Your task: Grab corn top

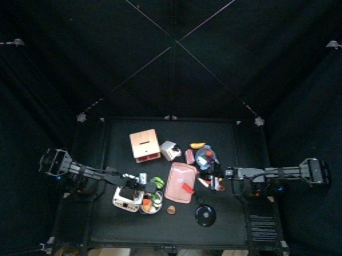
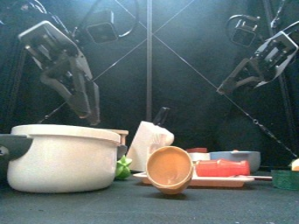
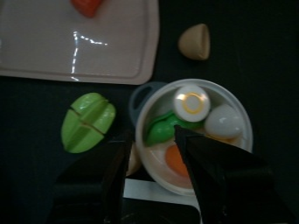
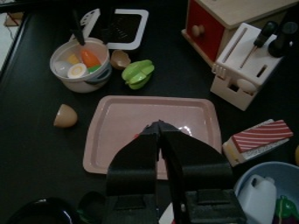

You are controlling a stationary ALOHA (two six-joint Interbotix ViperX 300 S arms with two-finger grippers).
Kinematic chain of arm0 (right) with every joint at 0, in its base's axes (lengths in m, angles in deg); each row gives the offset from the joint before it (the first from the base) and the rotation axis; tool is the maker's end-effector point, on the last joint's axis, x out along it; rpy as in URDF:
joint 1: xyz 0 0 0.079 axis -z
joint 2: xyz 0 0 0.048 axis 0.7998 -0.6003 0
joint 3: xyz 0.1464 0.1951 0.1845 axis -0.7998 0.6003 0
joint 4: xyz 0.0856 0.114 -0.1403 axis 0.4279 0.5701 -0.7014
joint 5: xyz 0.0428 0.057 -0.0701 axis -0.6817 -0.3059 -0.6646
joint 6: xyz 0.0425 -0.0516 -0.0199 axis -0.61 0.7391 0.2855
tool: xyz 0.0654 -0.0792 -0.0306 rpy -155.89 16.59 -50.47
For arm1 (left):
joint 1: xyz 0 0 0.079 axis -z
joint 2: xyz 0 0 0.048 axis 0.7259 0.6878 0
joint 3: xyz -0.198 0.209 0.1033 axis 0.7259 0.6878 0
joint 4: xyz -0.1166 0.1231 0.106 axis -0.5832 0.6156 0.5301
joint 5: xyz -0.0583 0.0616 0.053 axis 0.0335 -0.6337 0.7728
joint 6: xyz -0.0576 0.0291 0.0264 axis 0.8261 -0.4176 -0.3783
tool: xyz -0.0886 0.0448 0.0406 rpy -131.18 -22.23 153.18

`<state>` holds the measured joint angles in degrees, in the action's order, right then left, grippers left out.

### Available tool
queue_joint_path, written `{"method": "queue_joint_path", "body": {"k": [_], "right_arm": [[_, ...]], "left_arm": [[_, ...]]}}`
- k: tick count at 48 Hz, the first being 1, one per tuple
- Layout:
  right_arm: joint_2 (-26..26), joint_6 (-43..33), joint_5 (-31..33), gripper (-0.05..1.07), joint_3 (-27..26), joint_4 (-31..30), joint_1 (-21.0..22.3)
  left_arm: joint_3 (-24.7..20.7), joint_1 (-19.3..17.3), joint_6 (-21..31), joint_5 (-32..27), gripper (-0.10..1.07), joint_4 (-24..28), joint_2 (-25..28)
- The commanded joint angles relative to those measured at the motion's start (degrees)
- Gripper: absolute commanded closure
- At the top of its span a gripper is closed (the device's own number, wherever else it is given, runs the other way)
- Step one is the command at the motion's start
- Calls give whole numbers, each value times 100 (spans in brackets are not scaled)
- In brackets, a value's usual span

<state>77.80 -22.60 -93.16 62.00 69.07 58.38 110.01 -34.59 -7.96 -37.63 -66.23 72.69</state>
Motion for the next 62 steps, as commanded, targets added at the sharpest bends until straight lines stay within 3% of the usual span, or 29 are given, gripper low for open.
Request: {"method": "queue_joint_path", "body": {"k": [1, 7, 19, 39, 62], "right_arm": [[26, -9, -18, 102, -53, 9, -18], [26, -9, -18, 102, -53, 18, -18], [26, -9, -18, 102, -70, -9, -9], [18, -9, -18, 102, -35, 9, 9], [18, -9, -18, 102, -35, 9, 0]], "left_arm": [[-123, 316, 0, -26, 17, 18, -35], [-185, 589, -18, -132, 17, 35, 62], [-396, 589, -53, -861, 17, 264, 413], [-1143, 589, -255, -2013, 17, 536, 1143], [-1301, 589, -1942, -2074, 17, -677, 1099]]}}
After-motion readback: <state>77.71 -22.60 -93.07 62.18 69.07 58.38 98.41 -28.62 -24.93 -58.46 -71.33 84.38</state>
